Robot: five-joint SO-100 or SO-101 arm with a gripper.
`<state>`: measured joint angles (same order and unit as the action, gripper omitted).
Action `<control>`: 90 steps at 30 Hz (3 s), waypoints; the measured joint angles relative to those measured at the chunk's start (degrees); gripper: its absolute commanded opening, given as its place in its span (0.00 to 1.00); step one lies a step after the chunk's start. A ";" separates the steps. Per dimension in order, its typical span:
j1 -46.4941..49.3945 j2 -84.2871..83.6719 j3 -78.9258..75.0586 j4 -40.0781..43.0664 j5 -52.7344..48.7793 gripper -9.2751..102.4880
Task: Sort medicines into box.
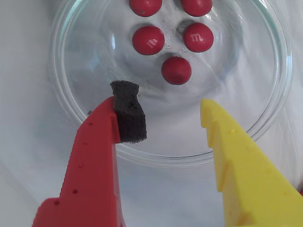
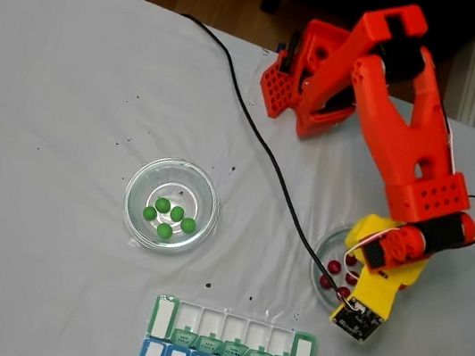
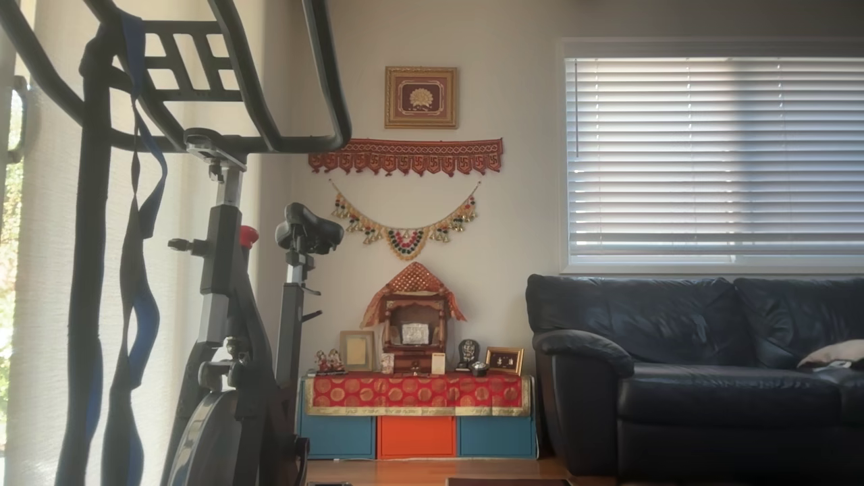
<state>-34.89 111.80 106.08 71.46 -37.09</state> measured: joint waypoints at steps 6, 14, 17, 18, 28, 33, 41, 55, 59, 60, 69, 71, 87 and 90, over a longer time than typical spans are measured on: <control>-0.44 -0.44 0.97 -2.20 -0.79 0.29; -0.44 -0.53 2.72 -3.25 -1.41 0.30; -0.62 -1.41 3.08 -3.52 -2.64 0.29; -0.79 -1.58 3.16 -3.52 -2.90 0.28; -1.58 -3.25 3.87 -4.66 -3.08 0.28; -1.58 -4.57 4.83 -6.77 -3.52 0.29; -1.49 -5.36 4.83 -7.56 -4.31 0.30; -1.23 -6.59 5.98 -10.72 -5.71 0.31; -0.88 -7.47 6.15 -11.87 -6.15 0.31; -0.88 -7.65 6.15 -12.13 -6.24 0.31; -0.88 -7.82 7.38 -13.80 -6.50 0.31; -0.88 -7.82 7.65 -14.15 -6.50 0.31; -0.88 -7.82 8.44 -16.61 -6.50 0.26; -0.88 -7.73 9.05 -17.58 -6.15 0.26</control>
<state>-35.77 104.06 115.14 53.88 -43.24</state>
